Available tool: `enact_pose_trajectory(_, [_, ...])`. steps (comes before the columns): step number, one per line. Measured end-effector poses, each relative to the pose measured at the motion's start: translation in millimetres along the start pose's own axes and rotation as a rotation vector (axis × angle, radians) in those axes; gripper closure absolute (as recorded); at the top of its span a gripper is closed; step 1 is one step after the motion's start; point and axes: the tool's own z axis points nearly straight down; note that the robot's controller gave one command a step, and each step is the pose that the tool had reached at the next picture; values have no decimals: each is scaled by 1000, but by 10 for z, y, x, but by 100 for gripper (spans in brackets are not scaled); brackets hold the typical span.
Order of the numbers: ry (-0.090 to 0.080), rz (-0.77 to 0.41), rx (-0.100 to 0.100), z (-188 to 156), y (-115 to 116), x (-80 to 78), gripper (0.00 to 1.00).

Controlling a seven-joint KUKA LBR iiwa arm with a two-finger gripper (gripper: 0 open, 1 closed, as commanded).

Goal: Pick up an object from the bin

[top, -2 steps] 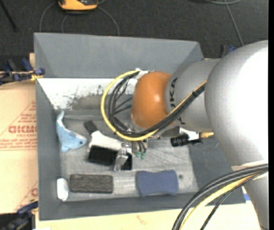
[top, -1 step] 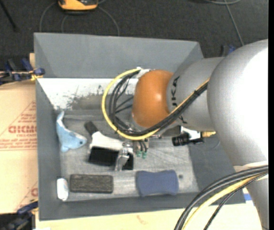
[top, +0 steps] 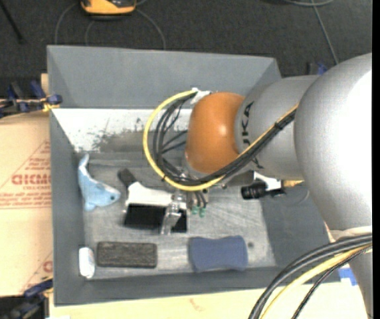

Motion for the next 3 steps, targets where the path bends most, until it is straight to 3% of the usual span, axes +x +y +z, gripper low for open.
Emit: enact_pose_trajectory(3, [-5,-1,-2,-401,-1,-12,100])
